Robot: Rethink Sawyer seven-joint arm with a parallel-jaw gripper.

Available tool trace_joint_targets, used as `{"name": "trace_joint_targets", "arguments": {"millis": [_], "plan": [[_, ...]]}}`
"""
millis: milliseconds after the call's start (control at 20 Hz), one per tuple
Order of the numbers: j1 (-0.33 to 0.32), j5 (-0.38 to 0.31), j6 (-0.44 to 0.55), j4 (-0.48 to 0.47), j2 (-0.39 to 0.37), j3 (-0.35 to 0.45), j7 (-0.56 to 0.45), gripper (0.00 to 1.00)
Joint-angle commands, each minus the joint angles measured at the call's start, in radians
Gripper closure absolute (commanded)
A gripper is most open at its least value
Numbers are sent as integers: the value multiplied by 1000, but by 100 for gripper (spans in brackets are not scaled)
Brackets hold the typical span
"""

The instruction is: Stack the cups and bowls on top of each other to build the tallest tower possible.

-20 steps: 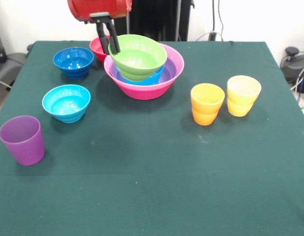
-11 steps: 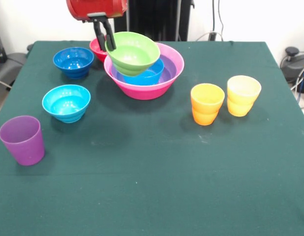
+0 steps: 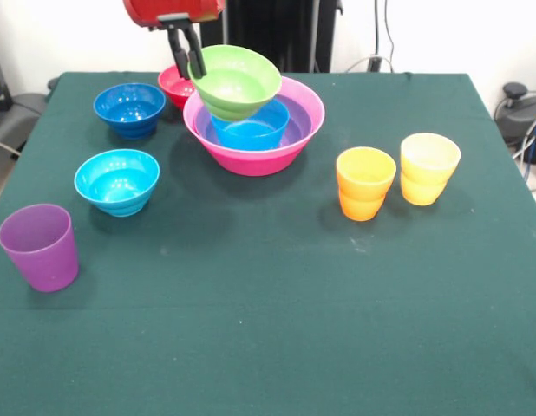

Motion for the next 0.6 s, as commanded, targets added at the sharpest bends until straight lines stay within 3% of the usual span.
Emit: {"name": "trace_joint_targets", "arguments": {"millis": [50,600], "plan": [[14,-68,-12,76,-5,44,-143,100],[63,-112,-98,122,-3,9,-51,100]]}}
